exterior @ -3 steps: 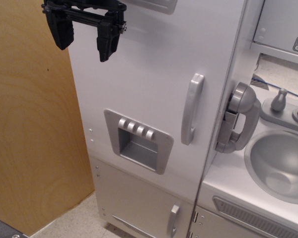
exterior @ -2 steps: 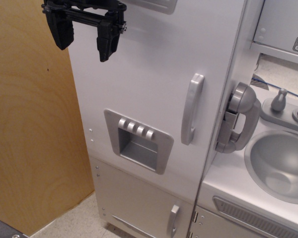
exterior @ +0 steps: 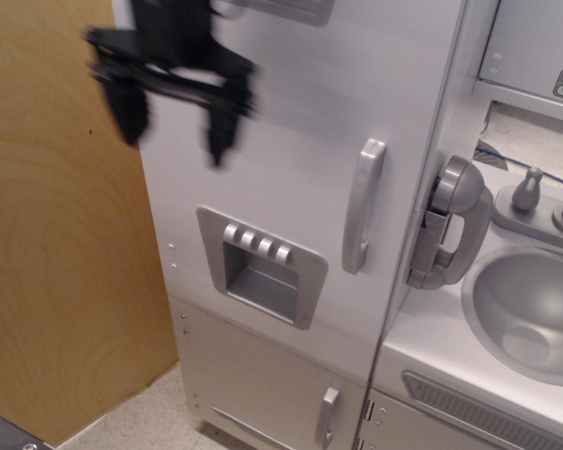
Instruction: Open fridge
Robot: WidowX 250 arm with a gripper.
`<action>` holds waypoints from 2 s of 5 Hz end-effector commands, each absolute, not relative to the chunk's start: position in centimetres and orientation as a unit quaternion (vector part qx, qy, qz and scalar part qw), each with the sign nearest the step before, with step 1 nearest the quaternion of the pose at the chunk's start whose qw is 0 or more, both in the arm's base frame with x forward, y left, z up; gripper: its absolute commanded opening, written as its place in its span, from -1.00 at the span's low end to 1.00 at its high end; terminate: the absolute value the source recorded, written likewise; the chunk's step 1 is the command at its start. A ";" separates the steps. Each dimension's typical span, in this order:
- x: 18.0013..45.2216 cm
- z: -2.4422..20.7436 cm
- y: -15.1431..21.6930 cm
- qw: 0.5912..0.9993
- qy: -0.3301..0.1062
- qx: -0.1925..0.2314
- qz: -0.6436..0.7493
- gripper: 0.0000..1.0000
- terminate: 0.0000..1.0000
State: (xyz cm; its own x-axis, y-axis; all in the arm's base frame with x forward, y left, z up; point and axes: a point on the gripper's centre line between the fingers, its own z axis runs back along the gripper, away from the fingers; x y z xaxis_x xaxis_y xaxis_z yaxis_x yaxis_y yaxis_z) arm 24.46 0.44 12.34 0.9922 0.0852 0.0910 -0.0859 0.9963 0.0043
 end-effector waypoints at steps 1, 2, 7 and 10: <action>25.0 11.3 -5.5 0.994 -0.106 0.009 0.027 1.00 -1.00; 26.8 10.4 -6.9 0.996 -0.083 -0.004 0.037 1.00 -1.00; 31.4 8.1 -7.8 0.996 -0.082 -0.022 -0.010 1.00 -1.00; 31.6 7.4 -7.4 0.996 -0.083 -0.019 -0.005 -1.00 -1.00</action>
